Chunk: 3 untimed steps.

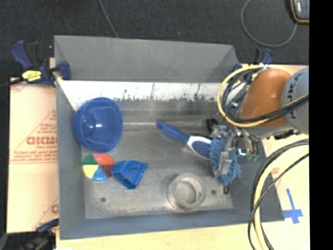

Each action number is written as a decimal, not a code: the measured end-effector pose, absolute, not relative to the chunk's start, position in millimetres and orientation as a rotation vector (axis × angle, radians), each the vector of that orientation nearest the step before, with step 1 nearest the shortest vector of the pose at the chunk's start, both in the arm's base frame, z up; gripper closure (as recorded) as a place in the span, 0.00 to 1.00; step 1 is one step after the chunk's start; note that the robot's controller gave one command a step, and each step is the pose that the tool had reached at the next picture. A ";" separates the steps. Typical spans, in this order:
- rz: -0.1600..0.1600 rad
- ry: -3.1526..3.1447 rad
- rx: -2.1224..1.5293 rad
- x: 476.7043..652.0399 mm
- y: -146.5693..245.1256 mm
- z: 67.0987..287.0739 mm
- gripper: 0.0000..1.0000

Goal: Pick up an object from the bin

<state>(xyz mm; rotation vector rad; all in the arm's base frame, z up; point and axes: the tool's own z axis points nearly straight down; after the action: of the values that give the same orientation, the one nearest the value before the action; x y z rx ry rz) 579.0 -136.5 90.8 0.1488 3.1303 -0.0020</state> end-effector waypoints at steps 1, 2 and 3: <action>0.010 3.138 0.144 595.4 -144.7 74.3 0.00; 0.008 3.072 0.594 586.9 -156.1 73.4 0.00; 0.009 3.127 0.161 598.9 -145.6 80.2 1.00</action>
Offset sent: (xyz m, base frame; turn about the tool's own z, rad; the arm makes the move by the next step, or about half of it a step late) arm 0.0051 -0.0210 -0.0208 0.2910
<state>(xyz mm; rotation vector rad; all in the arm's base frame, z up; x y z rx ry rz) 598.9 -145.6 80.2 0.1613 3.1272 0.0094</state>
